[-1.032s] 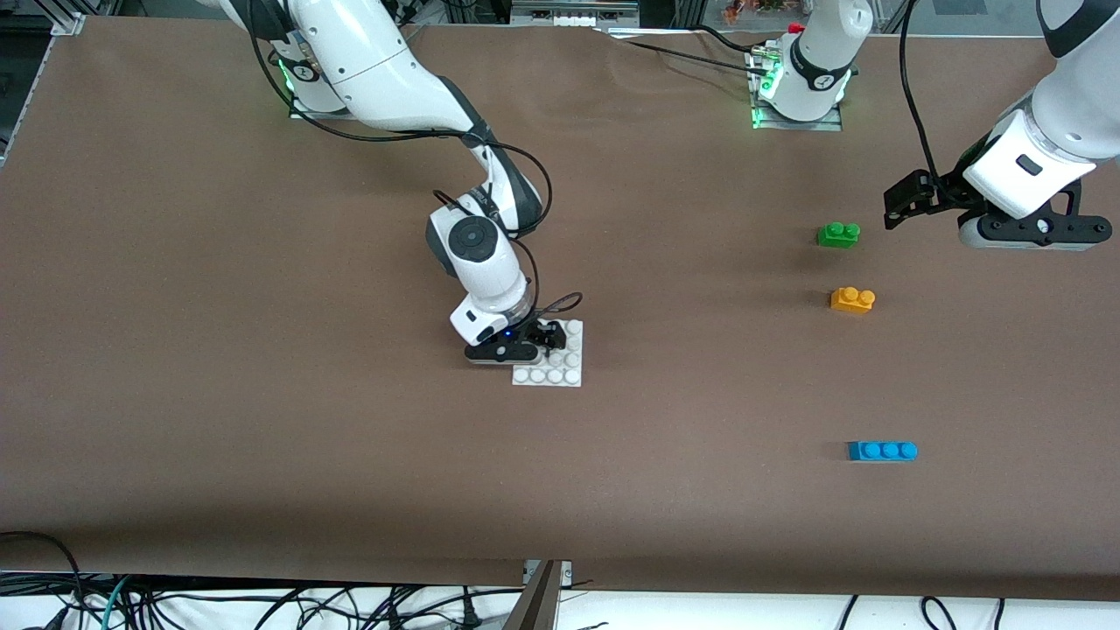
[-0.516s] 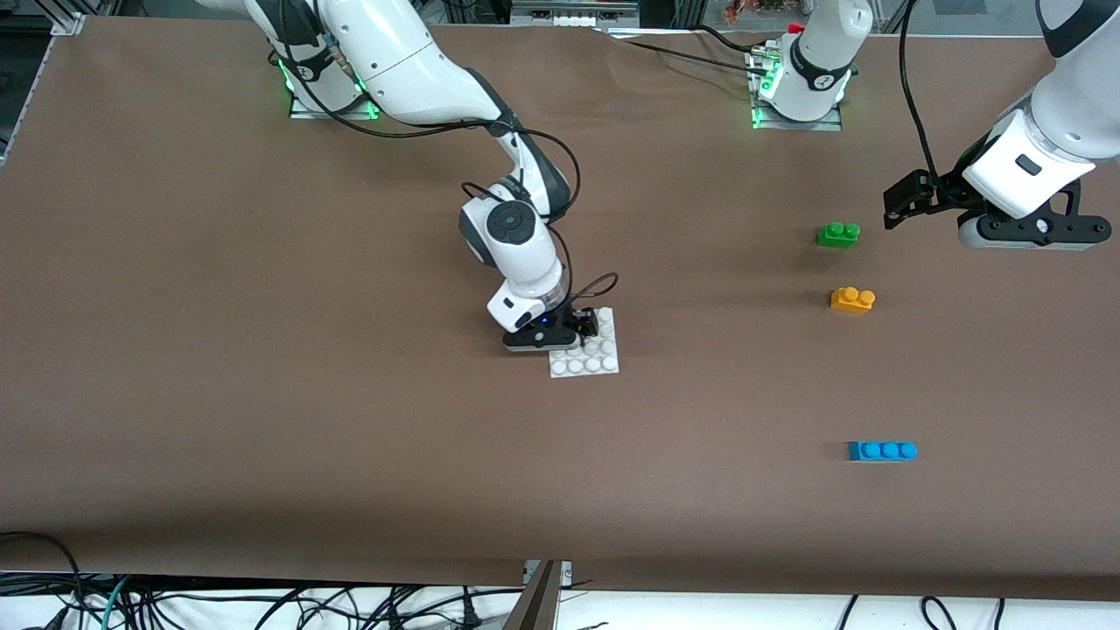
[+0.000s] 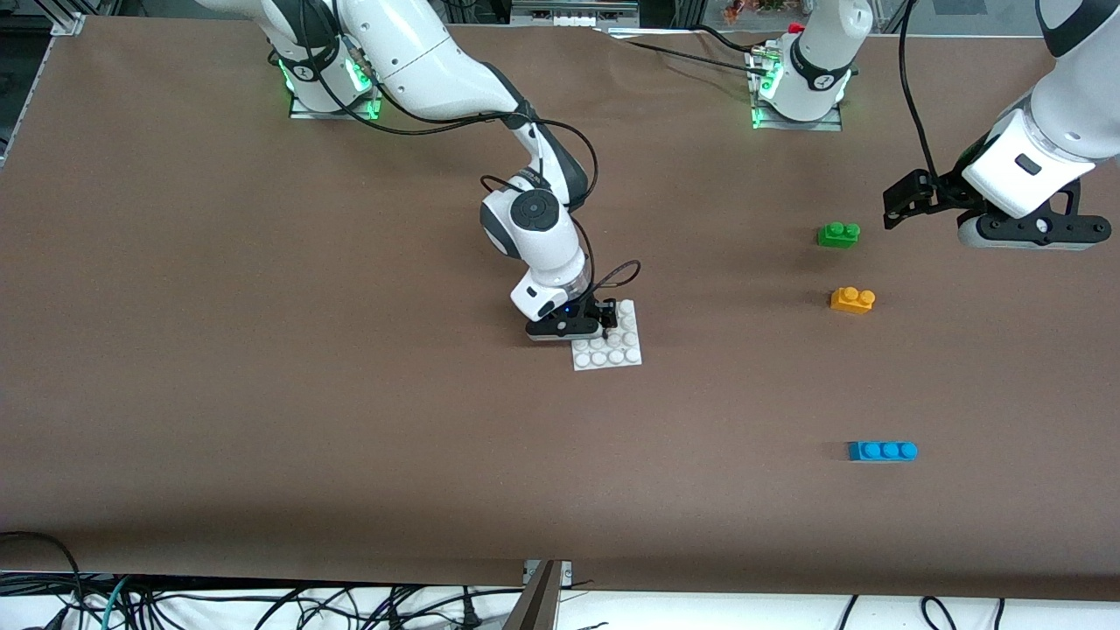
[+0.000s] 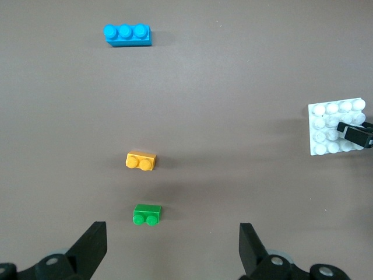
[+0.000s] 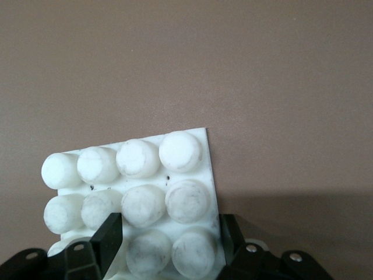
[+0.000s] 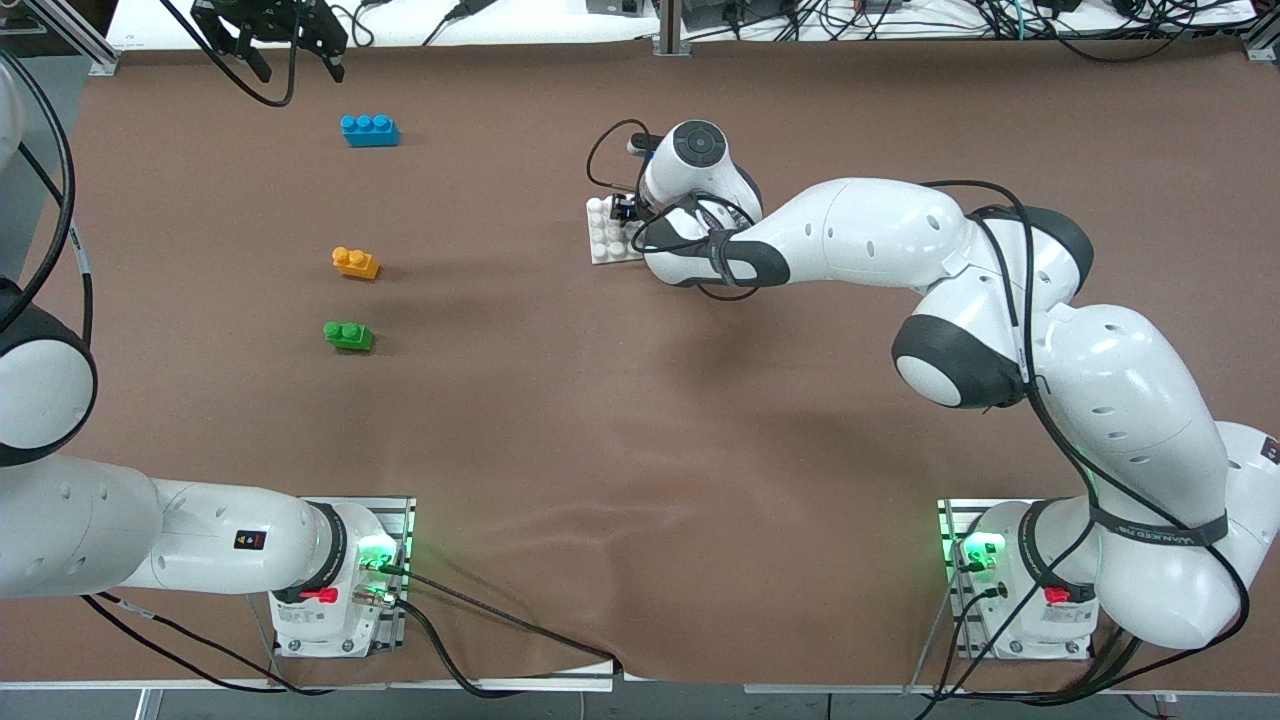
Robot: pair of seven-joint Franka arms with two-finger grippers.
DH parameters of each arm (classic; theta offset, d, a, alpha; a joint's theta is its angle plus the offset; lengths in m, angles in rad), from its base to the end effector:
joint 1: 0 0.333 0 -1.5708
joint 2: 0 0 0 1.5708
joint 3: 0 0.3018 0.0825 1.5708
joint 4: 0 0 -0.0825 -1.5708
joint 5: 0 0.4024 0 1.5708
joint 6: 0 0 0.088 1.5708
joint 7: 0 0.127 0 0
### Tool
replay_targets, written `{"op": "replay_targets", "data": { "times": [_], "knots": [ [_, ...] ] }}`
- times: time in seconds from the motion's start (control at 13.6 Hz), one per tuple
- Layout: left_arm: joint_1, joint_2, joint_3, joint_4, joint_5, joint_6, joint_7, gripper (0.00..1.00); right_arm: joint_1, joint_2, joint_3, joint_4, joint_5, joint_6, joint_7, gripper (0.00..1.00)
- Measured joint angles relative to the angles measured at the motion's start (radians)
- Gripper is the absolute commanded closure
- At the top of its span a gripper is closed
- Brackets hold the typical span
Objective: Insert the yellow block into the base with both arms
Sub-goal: 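Slide the white base plate with the right gripper toward the table middle, then release the plate and retract the right gripper while the left gripper advances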
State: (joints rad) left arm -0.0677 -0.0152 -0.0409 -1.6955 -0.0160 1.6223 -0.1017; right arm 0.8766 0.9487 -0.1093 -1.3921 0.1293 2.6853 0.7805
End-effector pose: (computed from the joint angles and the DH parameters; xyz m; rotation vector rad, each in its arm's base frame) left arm 0.5638 -0.0636 0.5422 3.1311 -0.0088 -0.0929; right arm 0.5415 0.5419 0.1342 -2.8745 0.0837 -0.3681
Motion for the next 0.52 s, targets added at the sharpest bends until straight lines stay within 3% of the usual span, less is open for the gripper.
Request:
{"op": "replay_targets", "data": {
  "times": [0.22,0.52],
  "knots": [
    [0.0,0.0,0.0,0.0,0.0,-0.005,0.0,0.0,0.0,0.0,-0.021,0.016,0.003,-0.031,0.0,0.19],
    [0.0,0.0,0.002,0.0,0.0,-0.01,0.0,0.0,-0.002,-0.006,-0.076,0.152,0.005,-0.271,0.0,0.14]
  ]
}}
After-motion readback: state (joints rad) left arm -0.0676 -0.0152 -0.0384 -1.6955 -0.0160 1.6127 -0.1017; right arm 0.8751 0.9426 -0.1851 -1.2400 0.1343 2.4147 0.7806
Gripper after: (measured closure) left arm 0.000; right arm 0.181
